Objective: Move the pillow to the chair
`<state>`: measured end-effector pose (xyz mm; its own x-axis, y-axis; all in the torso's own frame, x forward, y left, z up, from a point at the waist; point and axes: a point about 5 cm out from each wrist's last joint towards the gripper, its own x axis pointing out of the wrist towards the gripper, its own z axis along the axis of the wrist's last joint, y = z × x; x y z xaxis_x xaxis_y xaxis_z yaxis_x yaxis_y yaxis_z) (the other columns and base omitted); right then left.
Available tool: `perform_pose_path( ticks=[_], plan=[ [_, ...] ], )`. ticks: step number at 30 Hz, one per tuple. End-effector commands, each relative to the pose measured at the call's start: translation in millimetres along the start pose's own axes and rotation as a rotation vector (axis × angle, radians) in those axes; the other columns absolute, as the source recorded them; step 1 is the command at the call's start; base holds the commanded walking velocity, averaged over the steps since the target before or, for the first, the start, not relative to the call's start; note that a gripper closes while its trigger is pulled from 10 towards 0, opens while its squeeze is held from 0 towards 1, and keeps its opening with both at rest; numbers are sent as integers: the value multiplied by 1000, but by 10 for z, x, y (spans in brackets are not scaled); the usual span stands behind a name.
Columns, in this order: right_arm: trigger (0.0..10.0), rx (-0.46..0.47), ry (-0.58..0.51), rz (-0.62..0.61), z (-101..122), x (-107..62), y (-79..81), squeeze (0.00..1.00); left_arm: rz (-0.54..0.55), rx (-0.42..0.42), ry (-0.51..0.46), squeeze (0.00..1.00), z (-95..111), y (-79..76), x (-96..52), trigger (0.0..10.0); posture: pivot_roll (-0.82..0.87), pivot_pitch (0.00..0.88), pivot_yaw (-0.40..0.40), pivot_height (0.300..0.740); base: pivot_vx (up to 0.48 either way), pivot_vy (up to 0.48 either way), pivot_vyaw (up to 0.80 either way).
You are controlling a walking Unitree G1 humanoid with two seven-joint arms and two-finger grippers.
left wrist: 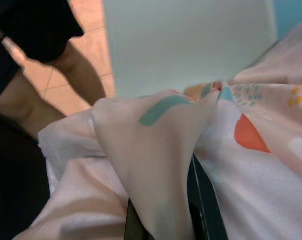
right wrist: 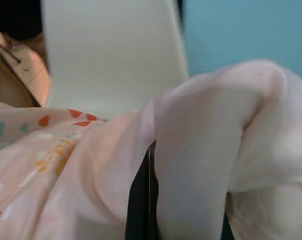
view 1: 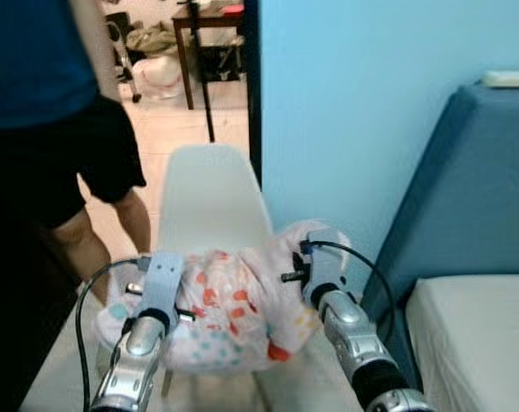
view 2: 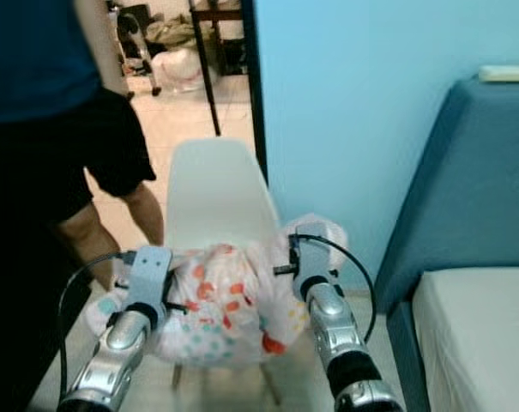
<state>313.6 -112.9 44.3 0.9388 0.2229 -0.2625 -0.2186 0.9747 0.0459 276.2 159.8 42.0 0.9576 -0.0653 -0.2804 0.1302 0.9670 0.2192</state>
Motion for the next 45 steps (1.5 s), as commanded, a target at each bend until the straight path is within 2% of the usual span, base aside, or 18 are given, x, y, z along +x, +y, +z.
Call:
perform_pose_path(
  ticks=[1, 6, 9, 20, 37, 45],
  plan=[
    [10000, -3, -43, 37, 111, 42, 86, 0, -31, 26, -18, 0, 55, -50, 28, 10000, 40, 0, 7, 713, 0, -480, 0],
    [10000, -2, -45, 33, 114, 39, 77, 0, -35, 15, -27, 0, 74, -68, 33, 10000, 39, 0, 8, 713, 0, -480, 0],
    [10000, -2, -44, 33, 111, 39, 76, 0, -25, -16, -43, 0, 102, -66, 38, 10000, 40, 0, 6, 713, 0, 0, 0],
    [10000, -2, -50, 41, 135, 54, 80, 0, 23, 0, -45, 0, 99, -10, 42, 10000, 47, 0, -7, 713, 0, 0, 0],
    [10000, 0, -46, 51, 140, 64, 93, 0, 33, -24, -35, 0, 95, 5, 44, 10000, 51, 0, -13, 713, 0, 0, 0],
    [10000, 1, -46, 49, 137, 63, 94, 0, 28, -26, -35, 0, 96, 5, 46, 10000, 52, 0, -12, 713, 0, 462, 0]
  ],
)
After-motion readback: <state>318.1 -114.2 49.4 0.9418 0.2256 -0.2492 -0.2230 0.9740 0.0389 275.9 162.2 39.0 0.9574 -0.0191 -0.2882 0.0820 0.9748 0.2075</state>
